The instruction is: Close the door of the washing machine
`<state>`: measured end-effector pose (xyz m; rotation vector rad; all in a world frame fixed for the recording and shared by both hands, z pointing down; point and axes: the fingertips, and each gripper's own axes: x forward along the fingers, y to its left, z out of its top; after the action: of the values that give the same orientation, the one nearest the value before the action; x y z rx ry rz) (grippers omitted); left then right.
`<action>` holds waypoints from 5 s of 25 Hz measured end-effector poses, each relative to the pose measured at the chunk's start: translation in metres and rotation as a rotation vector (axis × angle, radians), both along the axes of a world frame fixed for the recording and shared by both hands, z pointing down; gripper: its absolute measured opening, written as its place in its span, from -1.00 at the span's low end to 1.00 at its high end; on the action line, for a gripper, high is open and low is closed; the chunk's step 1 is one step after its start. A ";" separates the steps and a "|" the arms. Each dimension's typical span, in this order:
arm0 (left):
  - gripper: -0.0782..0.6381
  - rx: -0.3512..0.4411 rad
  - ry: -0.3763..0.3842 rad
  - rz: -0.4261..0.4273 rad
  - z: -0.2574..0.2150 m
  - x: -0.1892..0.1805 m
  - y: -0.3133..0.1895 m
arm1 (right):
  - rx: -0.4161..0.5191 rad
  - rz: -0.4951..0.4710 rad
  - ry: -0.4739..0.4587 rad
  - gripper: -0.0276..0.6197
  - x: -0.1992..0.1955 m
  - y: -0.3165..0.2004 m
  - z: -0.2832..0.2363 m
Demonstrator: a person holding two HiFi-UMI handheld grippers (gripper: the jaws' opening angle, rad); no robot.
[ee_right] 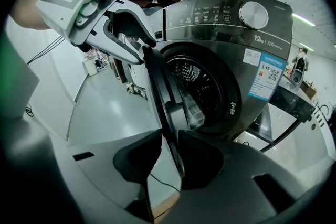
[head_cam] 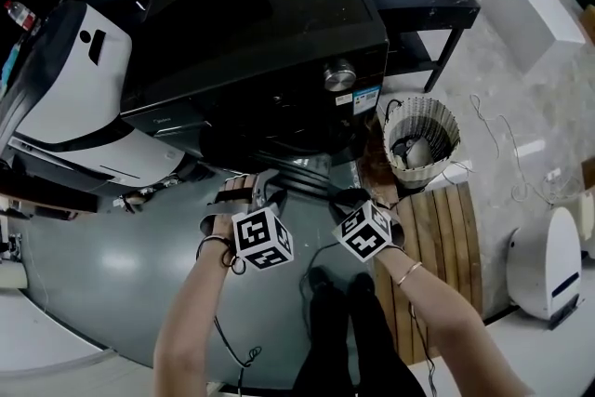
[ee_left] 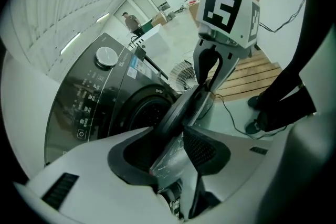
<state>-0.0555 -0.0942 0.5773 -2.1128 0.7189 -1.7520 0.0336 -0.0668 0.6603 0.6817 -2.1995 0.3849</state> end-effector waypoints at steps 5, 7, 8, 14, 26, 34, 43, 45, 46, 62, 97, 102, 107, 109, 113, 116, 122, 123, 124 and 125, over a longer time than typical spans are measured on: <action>-0.24 0.018 0.043 -0.037 0.000 0.004 -0.019 | 0.011 0.035 0.006 -0.55 0.007 -0.025 0.001; -0.24 0.020 0.059 -0.050 0.001 0.005 -0.027 | 0.013 0.051 0.003 -0.53 0.010 -0.035 0.002; -0.24 0.021 0.066 -0.055 0.001 0.006 -0.030 | 0.016 0.061 0.001 -0.53 0.011 -0.040 0.002; -0.24 0.038 0.113 -0.086 0.002 0.008 -0.052 | 0.060 0.092 -0.002 -0.49 0.017 -0.069 0.003; -0.24 0.061 0.178 -0.143 0.002 0.008 -0.085 | 0.104 0.119 0.015 -0.45 0.020 -0.110 0.004; -0.24 0.071 0.215 -0.180 0.000 0.006 -0.104 | 0.120 0.144 0.035 -0.43 0.020 -0.135 0.002; -0.24 0.082 0.264 -0.234 -0.001 0.004 -0.128 | 0.148 0.173 0.049 -0.41 0.019 -0.165 0.001; -0.24 0.083 0.269 -0.241 -0.001 0.003 -0.132 | 0.150 0.172 0.054 -0.41 0.018 -0.170 0.001; -0.24 0.083 0.271 -0.245 -0.001 0.003 -0.134 | 0.150 0.174 0.054 -0.40 0.018 -0.172 0.001; -0.23 0.094 0.283 -0.295 0.000 0.002 -0.150 | 0.155 0.201 0.047 -0.38 0.018 -0.192 0.002; -0.20 0.106 0.274 -0.340 0.002 0.001 -0.157 | 0.124 0.244 0.051 -0.36 0.018 -0.201 0.004; -0.20 0.115 0.276 -0.342 0.000 0.001 -0.156 | 0.129 0.250 0.047 -0.36 0.019 -0.199 0.003; -0.20 0.131 0.304 -0.367 -0.005 0.000 -0.152 | 0.141 0.284 0.039 -0.42 0.021 -0.193 -0.001; -0.20 0.128 0.318 -0.377 -0.007 0.001 -0.147 | 0.143 0.286 0.023 -0.46 0.019 -0.189 -0.006; -0.21 0.147 0.318 -0.382 -0.014 0.001 -0.137 | 0.140 0.287 -0.002 -0.48 0.017 -0.176 -0.014; -0.23 0.153 0.321 -0.392 -0.020 0.002 -0.128 | 0.141 0.290 -0.023 -0.49 0.017 -0.167 -0.023; -0.27 0.153 0.373 -0.473 -0.038 -0.004 -0.097 | 0.125 0.322 -0.098 -0.53 0.021 -0.139 -0.053; -0.27 0.151 0.390 -0.493 -0.042 -0.005 -0.092 | 0.125 0.327 -0.110 -0.54 0.022 -0.135 -0.059; -0.28 0.151 0.408 -0.512 -0.047 -0.005 -0.086 | 0.125 0.331 -0.122 -0.55 0.025 -0.131 -0.067; -0.28 0.153 0.424 -0.530 -0.052 -0.005 -0.081 | 0.126 0.336 -0.134 -0.56 0.027 -0.126 -0.074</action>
<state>-0.0609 -0.1751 0.5253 -2.3518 1.5958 -1.3978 0.0605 -0.1933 0.5864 1.1305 -2.2498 0.4766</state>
